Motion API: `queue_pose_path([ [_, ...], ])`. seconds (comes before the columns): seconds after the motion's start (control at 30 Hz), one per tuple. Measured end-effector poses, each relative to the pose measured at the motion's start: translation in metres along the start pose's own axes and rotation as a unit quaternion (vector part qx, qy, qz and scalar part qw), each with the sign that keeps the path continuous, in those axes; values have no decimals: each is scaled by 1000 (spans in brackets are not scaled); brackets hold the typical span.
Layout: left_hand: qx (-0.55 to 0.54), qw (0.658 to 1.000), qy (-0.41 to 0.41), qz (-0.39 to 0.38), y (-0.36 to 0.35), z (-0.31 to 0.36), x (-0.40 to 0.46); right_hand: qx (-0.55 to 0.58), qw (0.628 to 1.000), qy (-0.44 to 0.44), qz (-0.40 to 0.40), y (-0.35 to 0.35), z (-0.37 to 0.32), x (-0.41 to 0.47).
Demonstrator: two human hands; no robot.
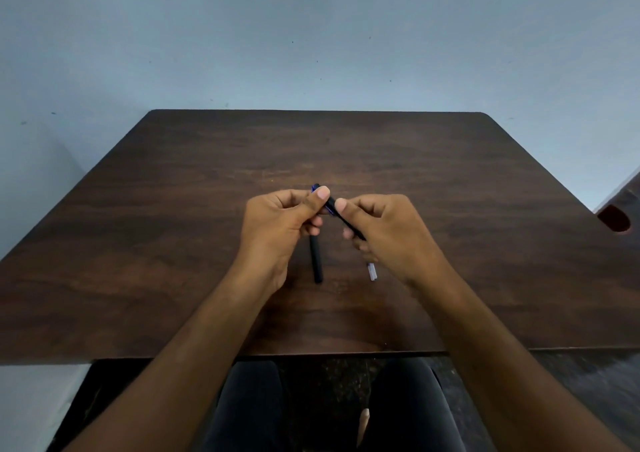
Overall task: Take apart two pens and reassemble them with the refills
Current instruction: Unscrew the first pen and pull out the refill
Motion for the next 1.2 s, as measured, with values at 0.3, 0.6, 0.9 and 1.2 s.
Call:
queue_pose_path([
  [0.3,8,1000,-3,-12,-1,8,4,-34,997,71,21,7,-11,7],
  [0.6,11,1000,-4,-6,-1,9,2,-51,995,78,32,6,-15,4],
  [0.9,15,1000,7,8,1,2,3,-50,996,71,32,2,-2,4],
  [1.2,-37,997,39,51,20,-6,7,-42,999,-3,0,-6,7,1],
])
Point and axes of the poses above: each hand's wrist, its own x-axis towards the middle knuckle, its own y-axis out of the back of the hand, z = x × y, the point moved 8 cm from there along x, towards the middle knuckle, and after that the axes turned 1 degree about -z, right-handed, at the moved point
